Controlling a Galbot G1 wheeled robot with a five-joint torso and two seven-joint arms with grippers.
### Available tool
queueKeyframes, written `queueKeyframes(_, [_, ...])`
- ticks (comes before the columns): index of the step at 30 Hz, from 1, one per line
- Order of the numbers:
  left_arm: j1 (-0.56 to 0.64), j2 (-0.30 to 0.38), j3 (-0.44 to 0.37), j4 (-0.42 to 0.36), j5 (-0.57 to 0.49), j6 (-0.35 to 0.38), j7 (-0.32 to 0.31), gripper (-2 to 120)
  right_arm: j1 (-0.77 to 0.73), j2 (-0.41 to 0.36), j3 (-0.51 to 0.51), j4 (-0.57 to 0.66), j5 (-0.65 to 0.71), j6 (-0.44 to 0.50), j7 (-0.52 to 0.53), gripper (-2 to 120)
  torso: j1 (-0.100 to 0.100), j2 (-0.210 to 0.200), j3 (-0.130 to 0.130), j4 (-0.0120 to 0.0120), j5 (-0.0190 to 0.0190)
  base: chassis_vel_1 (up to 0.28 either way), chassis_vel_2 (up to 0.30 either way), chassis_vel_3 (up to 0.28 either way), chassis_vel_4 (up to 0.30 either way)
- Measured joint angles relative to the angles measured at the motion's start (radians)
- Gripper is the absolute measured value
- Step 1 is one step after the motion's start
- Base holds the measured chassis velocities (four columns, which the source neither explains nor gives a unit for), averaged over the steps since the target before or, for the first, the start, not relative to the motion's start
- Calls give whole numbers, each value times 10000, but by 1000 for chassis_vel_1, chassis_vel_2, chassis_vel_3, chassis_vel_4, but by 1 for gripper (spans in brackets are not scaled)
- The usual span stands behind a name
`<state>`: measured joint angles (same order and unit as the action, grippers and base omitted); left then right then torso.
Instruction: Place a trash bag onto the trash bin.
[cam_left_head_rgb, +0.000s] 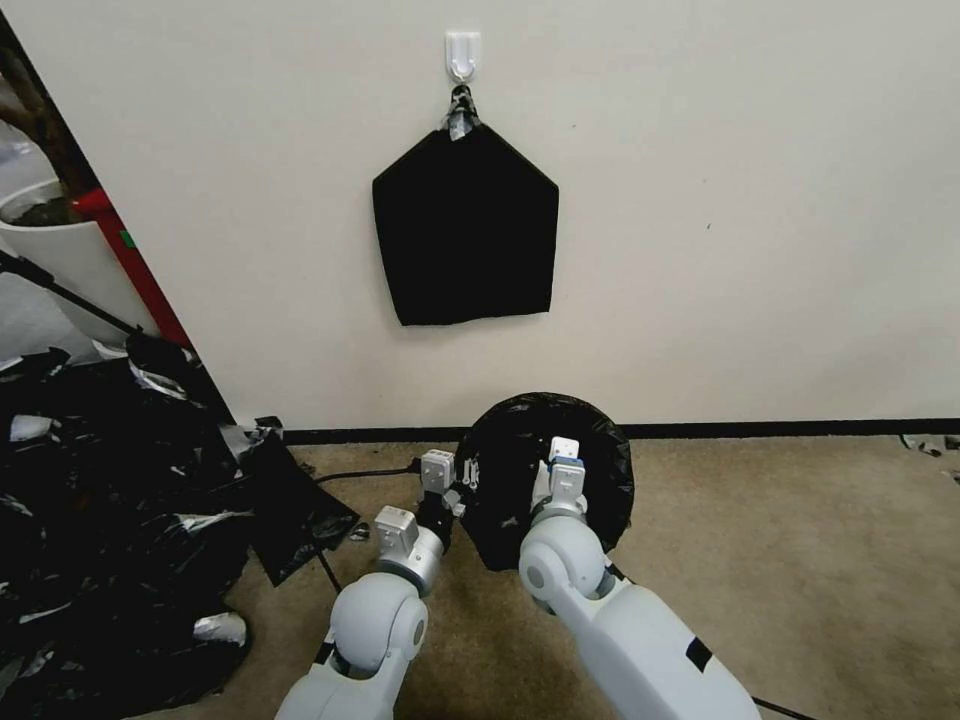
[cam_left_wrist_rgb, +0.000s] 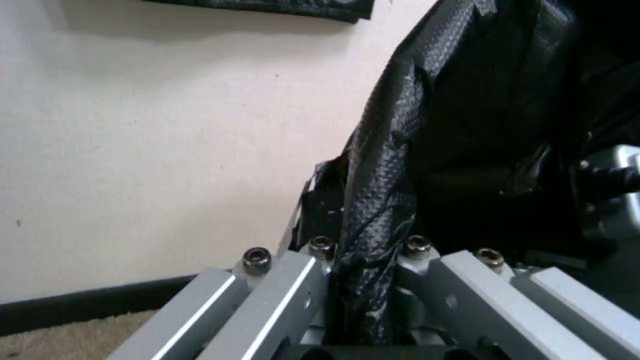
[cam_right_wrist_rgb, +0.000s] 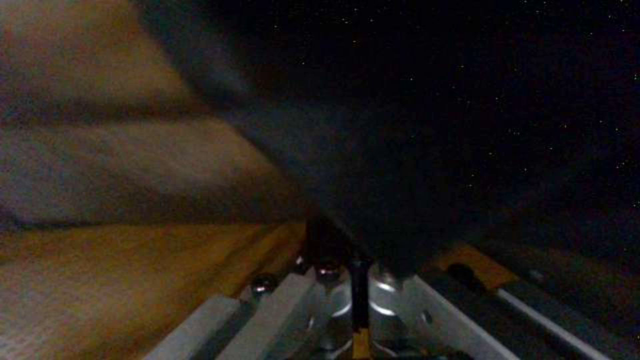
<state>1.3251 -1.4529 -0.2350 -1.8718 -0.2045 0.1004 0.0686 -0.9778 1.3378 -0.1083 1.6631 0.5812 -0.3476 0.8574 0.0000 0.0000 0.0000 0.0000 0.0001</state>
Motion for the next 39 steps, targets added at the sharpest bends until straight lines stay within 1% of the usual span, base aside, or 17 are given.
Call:
queueKeyframes(5, [16,4,0,-57,1,0,45,3,-31,-34,22,-126,-432,-1,-207,0,0,0,0,0,0,0,0,0,0])
queueKeyframes(6, [19,7,1,-83,0,0,64,3,-74,-52,19,-167,-756,-17,-329,0,0,0,0,0,0,0,0,0,0])
queueKeyframes(10, [14,15,-12,-118,-25,-3,76,3,-180,-87,-92,-120,-975,-175,-435,0,0,0,0,0,0,0,0,0,0])
queueKeyframes(14, [4,41,-36,-120,-52,-174,245,3,-311,-109,-306,76,-632,-662,-474,0,0,0,0,0,0,0,0,0,0])
queueKeyframes(15, [4,41,-36,-120,-52,-174,245,3,-311,-109,-306,76,-632,-662,-474,0,0,0,0,0,0,0,0,0,0])
queueKeyframes(17, [17,64,-55,-137,-56,-291,449,3,-288,-113,-319,120,-288,-1037,-544,0,-1,0,0,0,-1,0,0,0,0])
queueKeyframes(22, [59,81,-66,-159,-31,-414,655,3,-146,-178,-292,61,81,-1409,-555,0,0,0,0,1,-1,0,0,0,0])
queueKeyframes(24, [62,82,-73,-165,-24,-435,690,3,-126,-240,-315,16,14,-1499,-556,0,0,0,0,1,-1,0,0,0,0])
queueKeyframes(27, [63,84,-71,-205,-22,-452,716,3,-152,-406,-424,-100,-597,-1567,-627,0,0,0,-1,1,-1,0,0,0,0])
queueKeyframes(28, [63,84,-71,-205,-22,-452,716,3,-152,-406,-424,-100,-597,-1567,-627,0,0,0,-1,1,-1,0,0,0,0])
queueKeyframes(30, [62,83,-61,-215,-23,-452,716,3,-219,-484,-437,-125,-1179,-1524,-740,0,0,0,0,0,-1,0,0,0,0])
queueKeyframes(31, [62,83,-61,-215,-23,-452,716,3,-219,-484,-437,-125,-1179,-1524,-740,0,0,0,0,0,-1,0,0,0,0])
queueKeyframes(32, [58,77,-48,-215,-23,-452,716,3,-276,-527,-443,-113,-1580,-1446,-832,0,0,0,0,0,-1,0,0,0,0])
queueKeyframes(34, [38,60,-24,-215,-25,-452,704,3,-395,-589,-463,89,-2049,-1318,-980,0,0,0,-1,1,-1,0,0,0,0])
queueKeyframes(37, [9,50,-8,-209,-28,-394,605,3,-543,-647,-469,358,-2318,-1114,-1191,0,0,0,0,1,-1,0,0,0,0])
queueKeyframes(38, [-11,50,-7,-209,-29,-308,503,3,-653,-704,-469,541,-2416,-976,-1396,2,0,0,0,0,-1,0,0,0,0])
queueKeyframes(39, [-57,65,-5,-209,-41,-62,242,3,-830,-817,-466,852,-2560,-776,-1769,9,0,0,0,1,-1,0,0,0,0])
